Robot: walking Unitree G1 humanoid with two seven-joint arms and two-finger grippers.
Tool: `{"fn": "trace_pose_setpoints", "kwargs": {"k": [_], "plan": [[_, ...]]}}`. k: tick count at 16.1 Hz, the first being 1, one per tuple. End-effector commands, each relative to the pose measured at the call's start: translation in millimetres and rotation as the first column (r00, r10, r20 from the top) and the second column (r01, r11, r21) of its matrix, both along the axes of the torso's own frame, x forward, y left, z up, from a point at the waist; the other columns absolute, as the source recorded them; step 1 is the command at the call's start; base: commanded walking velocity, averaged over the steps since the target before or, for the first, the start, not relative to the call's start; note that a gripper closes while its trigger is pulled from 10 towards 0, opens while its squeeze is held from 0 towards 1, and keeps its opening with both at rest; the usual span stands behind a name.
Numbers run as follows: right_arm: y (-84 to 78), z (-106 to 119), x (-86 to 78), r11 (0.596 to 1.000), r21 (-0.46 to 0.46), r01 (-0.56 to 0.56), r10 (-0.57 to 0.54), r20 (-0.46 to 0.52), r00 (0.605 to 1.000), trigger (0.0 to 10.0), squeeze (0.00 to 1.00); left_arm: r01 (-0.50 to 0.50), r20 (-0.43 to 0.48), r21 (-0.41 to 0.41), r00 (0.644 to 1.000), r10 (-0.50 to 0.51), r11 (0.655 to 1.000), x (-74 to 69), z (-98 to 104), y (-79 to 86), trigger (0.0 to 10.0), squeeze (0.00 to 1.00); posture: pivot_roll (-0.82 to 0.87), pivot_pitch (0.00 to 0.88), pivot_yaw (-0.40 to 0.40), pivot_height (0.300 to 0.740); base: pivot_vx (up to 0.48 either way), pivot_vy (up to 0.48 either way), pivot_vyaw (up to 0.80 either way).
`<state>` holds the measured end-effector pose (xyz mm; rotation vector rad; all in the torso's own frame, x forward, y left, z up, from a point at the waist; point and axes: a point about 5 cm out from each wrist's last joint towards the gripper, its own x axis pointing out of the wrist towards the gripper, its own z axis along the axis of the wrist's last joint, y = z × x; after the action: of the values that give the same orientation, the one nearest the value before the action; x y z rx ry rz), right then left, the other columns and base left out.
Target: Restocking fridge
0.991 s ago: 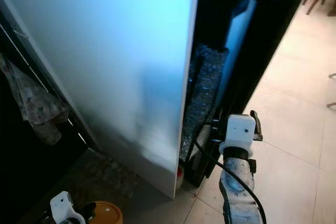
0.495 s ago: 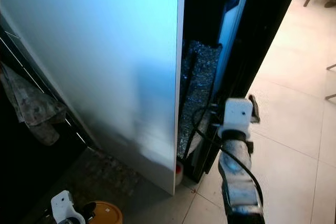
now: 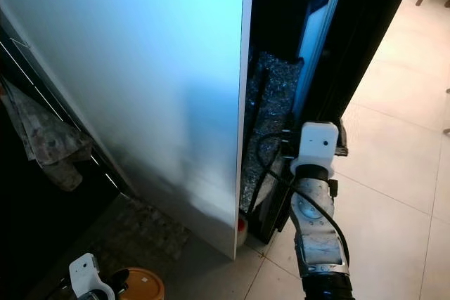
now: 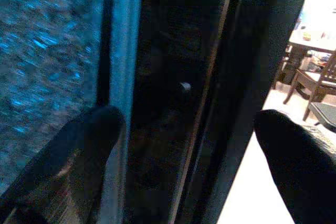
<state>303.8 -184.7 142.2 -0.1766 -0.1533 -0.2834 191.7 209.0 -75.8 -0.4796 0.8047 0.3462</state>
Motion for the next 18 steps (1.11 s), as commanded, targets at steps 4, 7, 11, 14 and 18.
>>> {"fn": "trace_pose_setpoints", "kwargs": {"k": [4,7,11,14,18], "plan": [[-11.0,2.4,-1.7,0.999,-0.006,0.052,-0.052,0.02,0.998,10.0,0.0,0.013,-0.041,0.002,0.999,-0.013,1.0,-9.2,-4.5,2.3,10.0,0.0,-0.15,0.116,0.07,0.74,0.0,0.0,0.0],[-25.7,-4.1,-13.7,0.993,-0.017,0.116,-0.116,0.004,0.993,10.0,0.0,0.018,-0.048,0.0,0.999,-0.018,1.0,-11.1,-5.8,0.8,10.0,0.0,-0.16,0.117,0.07,0.74,0.0,0.0,0.0],[-59.5,-17.2,-40.2,0.966,-0.061,0.25,-0.253,-0.04,0.967,10.0,0.0,0.025,-0.053,-0.003,0.998,-0.025,1.0,-12.1,-6.6,-0.8,10.0,0.0,-0.17,0.114,0.07,0.74,0.0,0.0,0.0],[-85.4,-31.3,-65.3,0.921,-0.041,0.387,-0.389,-0.089,0.917,10.0,0.0,0.032,-0.054,-0.006,0.998,-0.032,0.999,-11.5,-6.7,-2.9,10.0,0.0,-0.17,0.108,0.067,0.74,0.0,0.0,0.0],[-119.5,-67.5,-107.7,0.818,0.003,0.575,-0.559,-0.231,0.797,10.0,0.0,0.036,-0.053,-0.009,0.998,-0.036,0.999,-10.7,-6.5,-4.1,10.0,0.0,-0.18,0.115,0.065,0.74,0.0,0.0,0.0]]}}
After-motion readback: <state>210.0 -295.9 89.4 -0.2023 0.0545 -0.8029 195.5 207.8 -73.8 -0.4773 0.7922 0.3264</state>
